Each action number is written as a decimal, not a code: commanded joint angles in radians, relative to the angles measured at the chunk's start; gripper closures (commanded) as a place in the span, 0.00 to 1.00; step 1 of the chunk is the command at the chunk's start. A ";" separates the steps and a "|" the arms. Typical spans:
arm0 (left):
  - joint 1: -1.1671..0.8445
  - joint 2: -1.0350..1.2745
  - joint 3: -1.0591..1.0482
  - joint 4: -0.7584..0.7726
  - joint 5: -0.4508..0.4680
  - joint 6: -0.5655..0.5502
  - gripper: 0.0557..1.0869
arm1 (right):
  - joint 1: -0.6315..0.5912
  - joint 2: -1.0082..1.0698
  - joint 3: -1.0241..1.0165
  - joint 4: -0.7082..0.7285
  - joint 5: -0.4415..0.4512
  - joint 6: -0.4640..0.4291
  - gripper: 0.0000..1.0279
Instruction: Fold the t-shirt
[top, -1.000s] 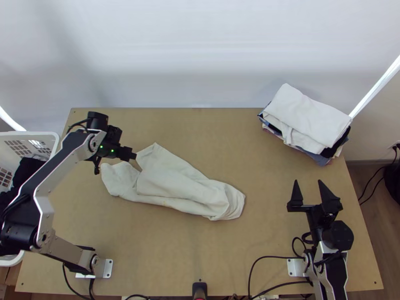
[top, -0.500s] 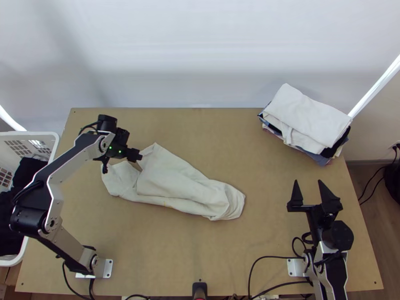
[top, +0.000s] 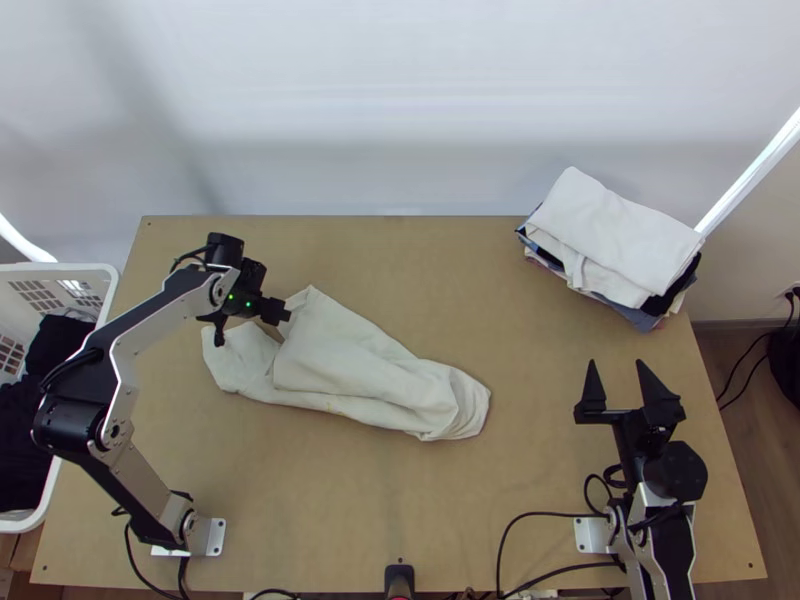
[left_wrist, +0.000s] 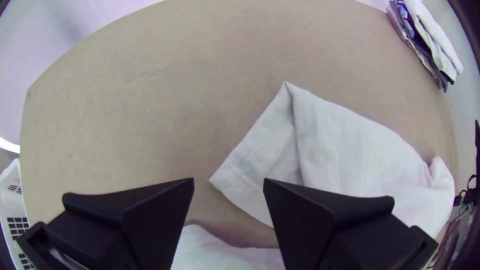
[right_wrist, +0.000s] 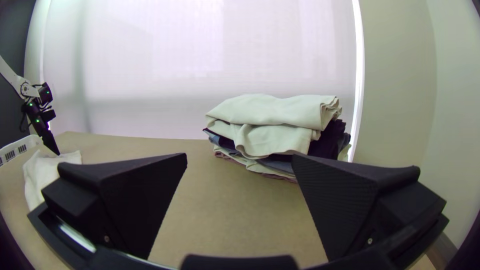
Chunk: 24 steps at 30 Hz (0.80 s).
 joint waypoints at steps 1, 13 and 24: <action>-0.012 0.030 -0.039 0.013 -0.003 -0.004 0.32 | -0.003 -0.002 -0.007 -0.012 0.005 -0.005 0.04; -0.042 -0.007 -0.162 0.162 -0.001 0.006 0.96 | -0.003 -0.002 -0.007 -0.012 0.003 -0.005 0.04; 0.015 -0.233 -0.056 0.161 -0.003 -0.082 0.96 | -0.003 -0.002 -0.007 -0.012 0.003 -0.005 0.04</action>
